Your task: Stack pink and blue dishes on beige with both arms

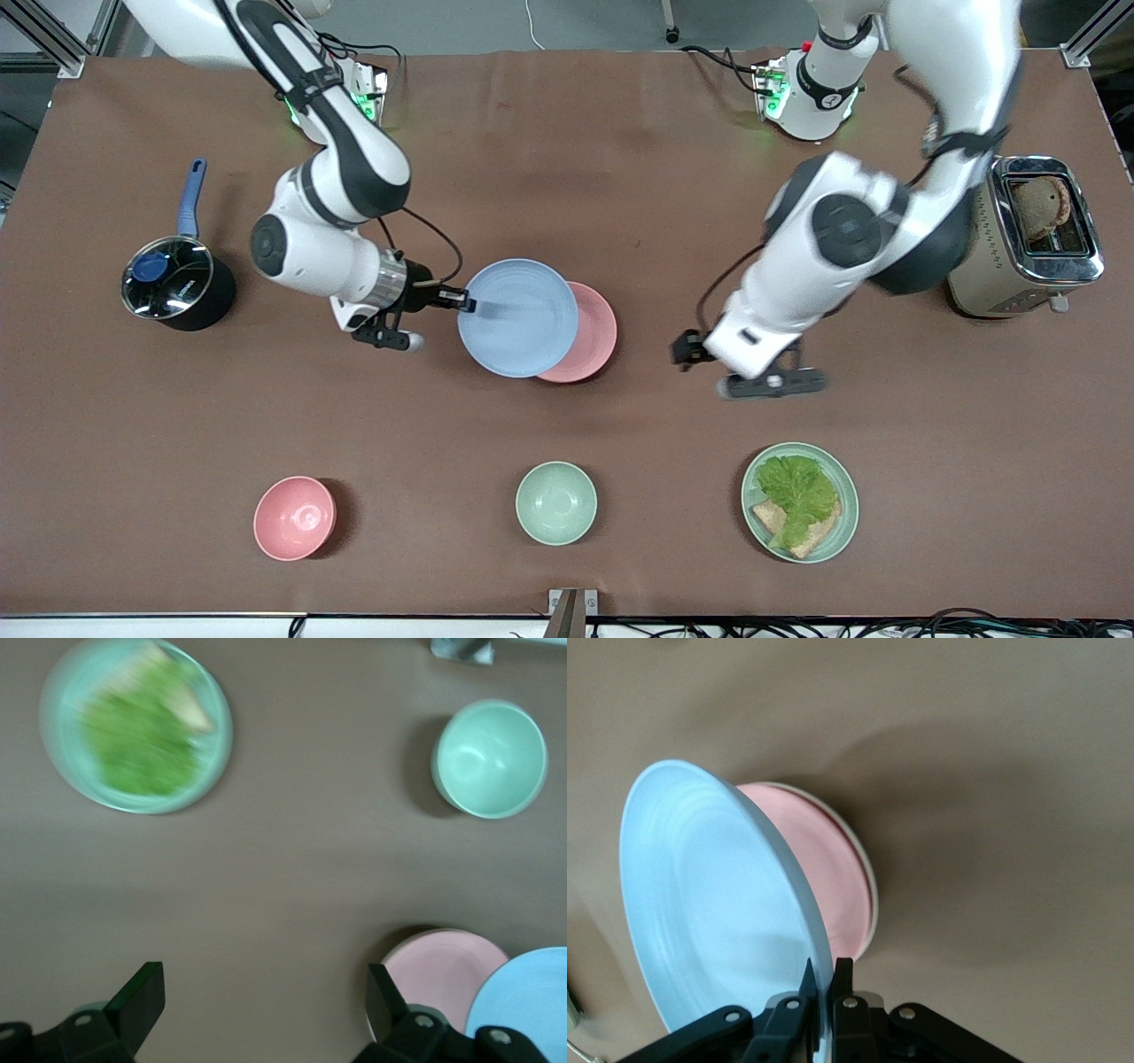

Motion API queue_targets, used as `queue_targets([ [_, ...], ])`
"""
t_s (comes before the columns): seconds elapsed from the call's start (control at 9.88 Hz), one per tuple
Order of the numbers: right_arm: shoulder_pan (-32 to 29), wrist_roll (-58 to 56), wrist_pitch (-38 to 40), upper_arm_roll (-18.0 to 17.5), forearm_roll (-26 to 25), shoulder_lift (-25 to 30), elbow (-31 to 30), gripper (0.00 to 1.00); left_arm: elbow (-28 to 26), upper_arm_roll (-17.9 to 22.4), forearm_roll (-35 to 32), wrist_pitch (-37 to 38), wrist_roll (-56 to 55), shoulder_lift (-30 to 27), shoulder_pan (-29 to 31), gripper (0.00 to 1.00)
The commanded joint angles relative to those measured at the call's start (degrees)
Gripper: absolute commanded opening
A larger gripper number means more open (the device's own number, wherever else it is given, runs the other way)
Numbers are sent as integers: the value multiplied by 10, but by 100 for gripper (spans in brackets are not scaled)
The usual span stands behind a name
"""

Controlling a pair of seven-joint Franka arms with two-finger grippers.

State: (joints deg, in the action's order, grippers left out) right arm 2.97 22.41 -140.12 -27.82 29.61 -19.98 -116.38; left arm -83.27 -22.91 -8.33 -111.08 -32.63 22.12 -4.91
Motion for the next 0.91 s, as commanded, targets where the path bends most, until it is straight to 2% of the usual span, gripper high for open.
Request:
queue_targets([
  [0.0,33,25,-59,-5,-4,-26,-7,2,34,6,-45,93,24,-41,2,100],
  [0.2,57,33,-138,-5,-4,-72,-7,3,42,1,-35,139,87,-93,31,100],
  [0.41,70,33,-165,-3,-4,-92,-10,4,37,6,-16,183,166,-134,60,100],
  [0.61,74,33,-178,-3,-4,-92,-32,12,4,66,44,219,219,-180,53,100],
  [0.71,71,30,-177,-1,-4,-92,-33,39,-40,95,74,224,230,-219,53,100],
  [0.81,66,29,-176,-1,-4,-88,-32,71,-64,115,76,234,232,-246,36,100],
])
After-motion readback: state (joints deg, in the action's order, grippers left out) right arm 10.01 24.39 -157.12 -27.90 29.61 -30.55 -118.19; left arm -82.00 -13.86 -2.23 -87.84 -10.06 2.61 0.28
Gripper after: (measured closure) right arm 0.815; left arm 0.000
